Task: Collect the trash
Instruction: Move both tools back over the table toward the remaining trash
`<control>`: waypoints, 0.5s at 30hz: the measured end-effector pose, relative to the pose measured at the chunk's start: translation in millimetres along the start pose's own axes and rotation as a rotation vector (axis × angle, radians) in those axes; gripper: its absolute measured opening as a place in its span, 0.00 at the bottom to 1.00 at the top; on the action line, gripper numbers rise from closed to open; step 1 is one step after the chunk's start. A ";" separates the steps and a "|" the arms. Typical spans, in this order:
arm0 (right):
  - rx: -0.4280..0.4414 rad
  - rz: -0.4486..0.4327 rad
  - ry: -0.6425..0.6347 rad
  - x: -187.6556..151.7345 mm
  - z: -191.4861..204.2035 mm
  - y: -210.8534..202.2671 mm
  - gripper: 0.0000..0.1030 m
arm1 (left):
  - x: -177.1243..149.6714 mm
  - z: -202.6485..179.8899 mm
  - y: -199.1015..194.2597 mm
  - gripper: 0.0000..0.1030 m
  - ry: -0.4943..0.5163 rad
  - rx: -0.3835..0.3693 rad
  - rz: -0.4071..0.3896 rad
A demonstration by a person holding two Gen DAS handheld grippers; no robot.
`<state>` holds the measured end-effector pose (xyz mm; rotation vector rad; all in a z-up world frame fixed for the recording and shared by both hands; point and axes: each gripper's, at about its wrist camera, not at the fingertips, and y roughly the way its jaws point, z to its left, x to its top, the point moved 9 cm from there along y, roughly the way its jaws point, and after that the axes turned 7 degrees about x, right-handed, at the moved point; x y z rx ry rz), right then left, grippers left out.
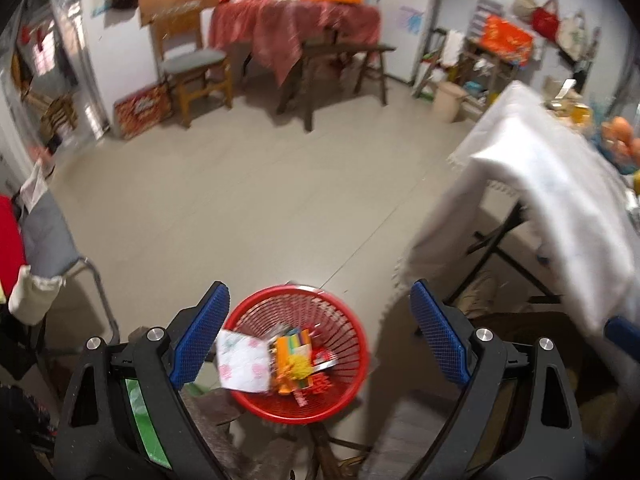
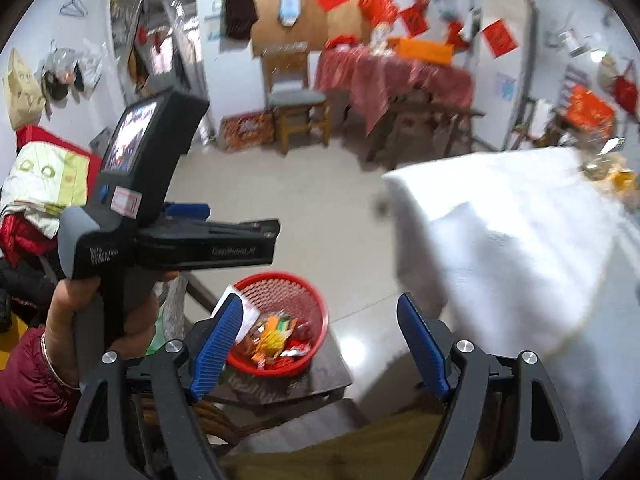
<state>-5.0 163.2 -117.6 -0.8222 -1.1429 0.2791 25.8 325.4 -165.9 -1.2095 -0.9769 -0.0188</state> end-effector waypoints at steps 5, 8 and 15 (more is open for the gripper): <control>-0.137 -0.122 0.016 -1.5 -28.3 -68.4 0.85 | 0.9 -44.9 -38.1 0.89 0.081 -0.082 -0.057; -0.220 -0.168 0.040 -9.4 -53.3 -104.2 0.90 | -4.6 -80.2 -59.3 0.89 0.142 -0.155 -0.071; -0.399 -0.252 0.250 -59.3 -151.4 -191.9 0.94 | -14.5 -175.7 -98.4 0.93 0.350 -0.281 -0.110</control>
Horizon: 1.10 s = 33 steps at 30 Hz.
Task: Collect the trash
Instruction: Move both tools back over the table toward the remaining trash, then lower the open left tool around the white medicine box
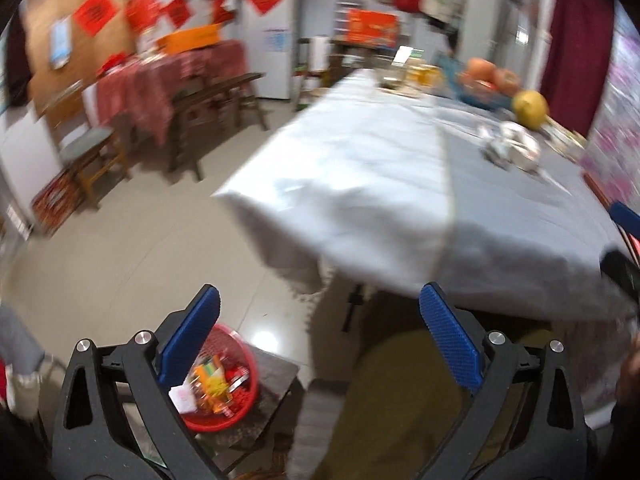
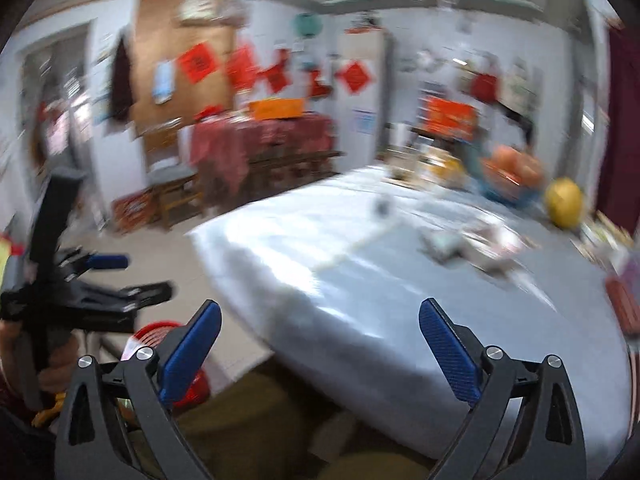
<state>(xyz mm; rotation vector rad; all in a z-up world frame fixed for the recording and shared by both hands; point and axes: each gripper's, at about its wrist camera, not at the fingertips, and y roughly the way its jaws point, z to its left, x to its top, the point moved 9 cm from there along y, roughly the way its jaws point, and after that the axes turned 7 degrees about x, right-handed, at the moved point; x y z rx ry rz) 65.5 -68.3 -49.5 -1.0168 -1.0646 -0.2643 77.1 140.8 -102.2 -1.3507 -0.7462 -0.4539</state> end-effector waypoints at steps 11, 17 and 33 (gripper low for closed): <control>-0.200 -0.047 0.322 -40.9 -180.7 -26.4 0.94 | 65.6 -132.6 51.6 0.93 0.174 -0.153 0.043; -0.231 -0.043 0.381 -55.9 -223.0 -21.1 0.95 | 89.7 -184.2 88.4 0.93 0.255 -0.148 0.057; -0.253 -0.055 0.366 -26.1 -261.5 4.9 0.95 | 114.6 -229.5 129.5 0.93 0.328 -0.126 0.067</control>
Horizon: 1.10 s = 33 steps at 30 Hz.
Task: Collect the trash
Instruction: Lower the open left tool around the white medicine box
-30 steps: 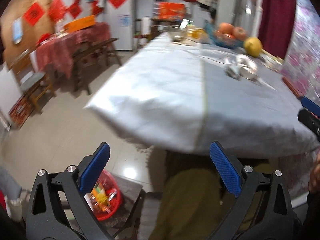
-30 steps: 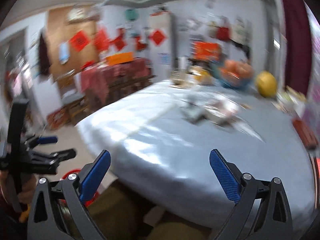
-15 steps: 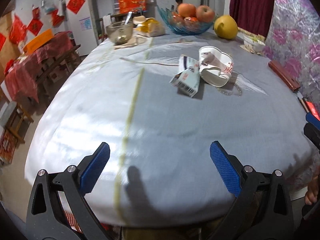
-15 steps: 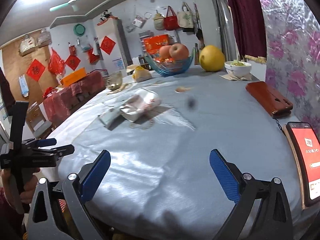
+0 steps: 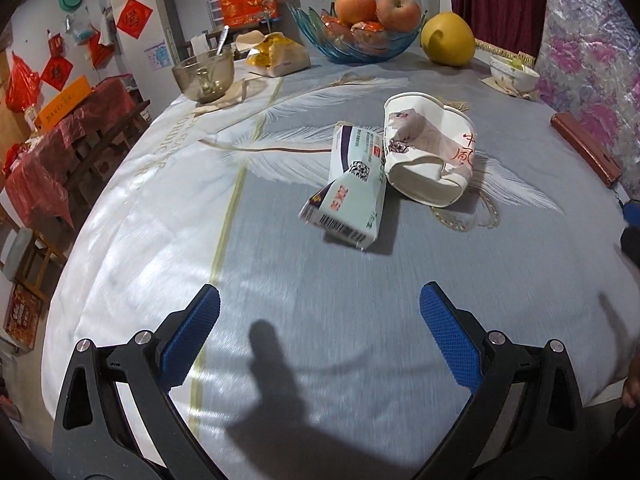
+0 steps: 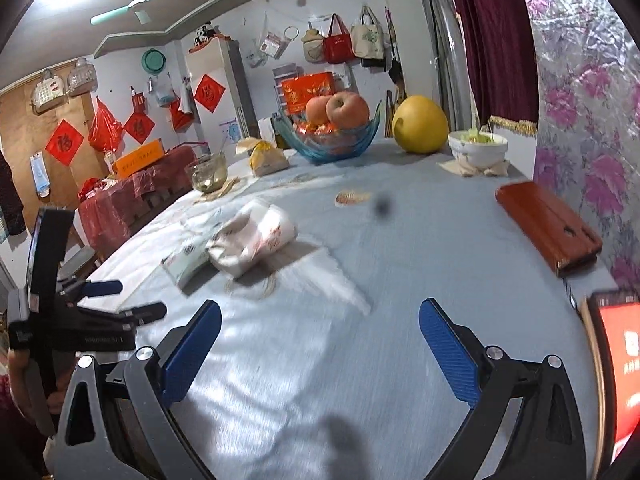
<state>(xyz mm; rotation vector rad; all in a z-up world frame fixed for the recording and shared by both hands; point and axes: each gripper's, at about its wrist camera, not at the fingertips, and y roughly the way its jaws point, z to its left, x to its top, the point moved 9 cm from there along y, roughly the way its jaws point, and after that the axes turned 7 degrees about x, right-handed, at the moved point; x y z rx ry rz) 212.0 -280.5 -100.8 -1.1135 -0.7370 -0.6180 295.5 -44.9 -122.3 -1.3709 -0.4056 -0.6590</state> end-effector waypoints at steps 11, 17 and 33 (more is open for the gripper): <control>0.026 0.020 0.079 16.6 -18.6 25.7 0.95 | 15.2 -9.0 27.8 0.93 0.035 0.003 0.025; 0.102 0.115 0.212 -0.6 -28.8 41.4 0.95 | 18.7 -8.3 32.1 0.93 0.027 -0.032 0.044; 0.098 0.222 0.167 -18.6 -18.3 56.7 0.95 | 42.5 -1.4 50.7 0.94 0.087 0.007 0.021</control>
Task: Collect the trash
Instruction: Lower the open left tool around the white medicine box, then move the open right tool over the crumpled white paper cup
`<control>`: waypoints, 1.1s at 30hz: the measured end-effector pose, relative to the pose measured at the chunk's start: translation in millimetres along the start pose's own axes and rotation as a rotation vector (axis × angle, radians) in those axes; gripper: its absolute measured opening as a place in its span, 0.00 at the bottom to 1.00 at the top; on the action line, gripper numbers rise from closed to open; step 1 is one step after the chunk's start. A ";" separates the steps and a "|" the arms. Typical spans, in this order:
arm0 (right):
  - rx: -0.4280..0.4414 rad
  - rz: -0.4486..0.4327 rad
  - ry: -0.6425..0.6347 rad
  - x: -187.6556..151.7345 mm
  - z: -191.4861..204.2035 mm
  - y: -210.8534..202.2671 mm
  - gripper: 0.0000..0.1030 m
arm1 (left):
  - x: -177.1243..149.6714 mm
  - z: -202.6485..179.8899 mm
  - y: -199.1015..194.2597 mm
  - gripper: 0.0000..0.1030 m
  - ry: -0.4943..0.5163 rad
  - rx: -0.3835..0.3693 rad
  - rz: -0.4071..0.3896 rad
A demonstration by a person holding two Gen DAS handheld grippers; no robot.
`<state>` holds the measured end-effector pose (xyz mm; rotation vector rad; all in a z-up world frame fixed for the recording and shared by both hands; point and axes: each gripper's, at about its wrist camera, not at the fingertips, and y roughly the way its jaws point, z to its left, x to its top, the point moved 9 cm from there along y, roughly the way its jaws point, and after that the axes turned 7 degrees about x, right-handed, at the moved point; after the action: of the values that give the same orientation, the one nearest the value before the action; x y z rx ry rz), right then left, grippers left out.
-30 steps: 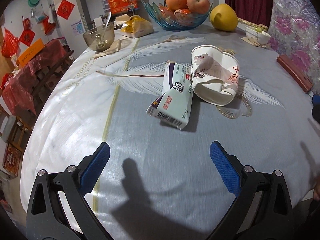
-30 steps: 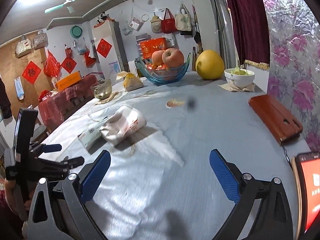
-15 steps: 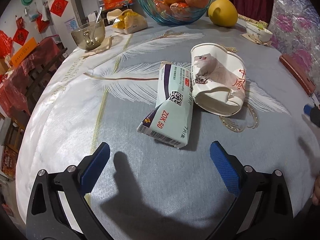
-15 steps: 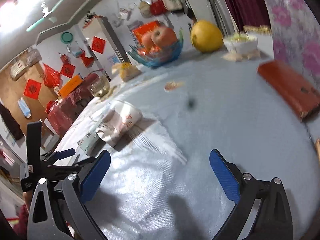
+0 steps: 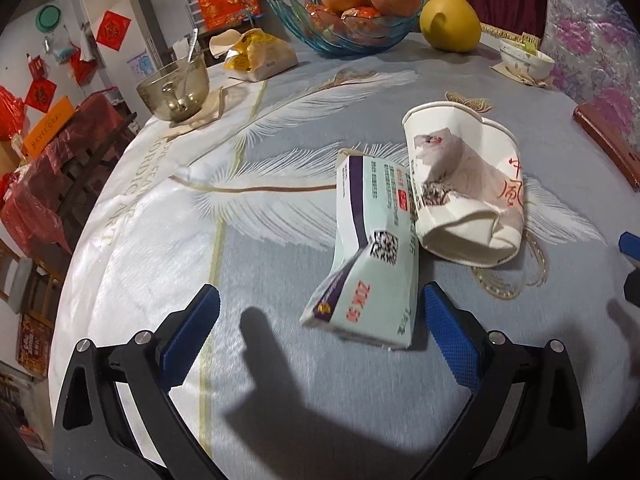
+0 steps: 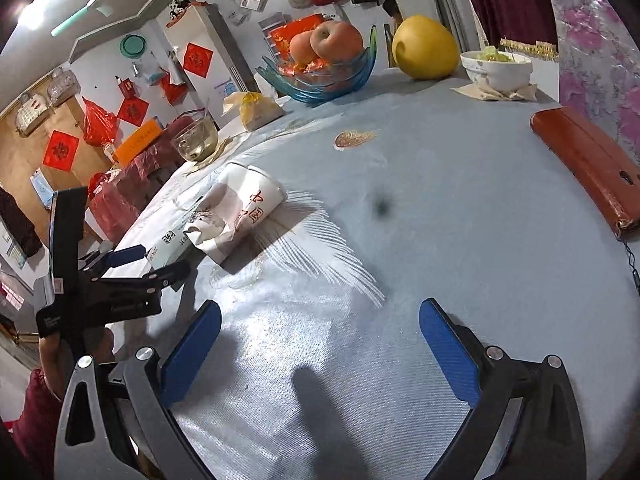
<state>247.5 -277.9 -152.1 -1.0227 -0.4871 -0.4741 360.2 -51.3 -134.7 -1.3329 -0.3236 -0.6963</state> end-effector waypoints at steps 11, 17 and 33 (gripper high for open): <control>-0.010 0.015 -0.017 0.4 1.2 2.0 0.96 | 21.2 10.2 22.6 0.95 -0.042 -0.013 0.017; -0.032 0.027 -0.036 1.1 0.8 3.7 0.96 | 27.1 35.7 34.5 0.94 -0.117 0.033 0.038; -0.100 0.046 -0.022 6.7 10.5 14.3 0.96 | 13.0 84.5 37.9 0.94 -0.284 0.034 0.079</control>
<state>259.5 -263.2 -153.4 -1.1339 -0.4619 -0.4504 408.2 29.0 -136.9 -1.4057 -0.5053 -0.4328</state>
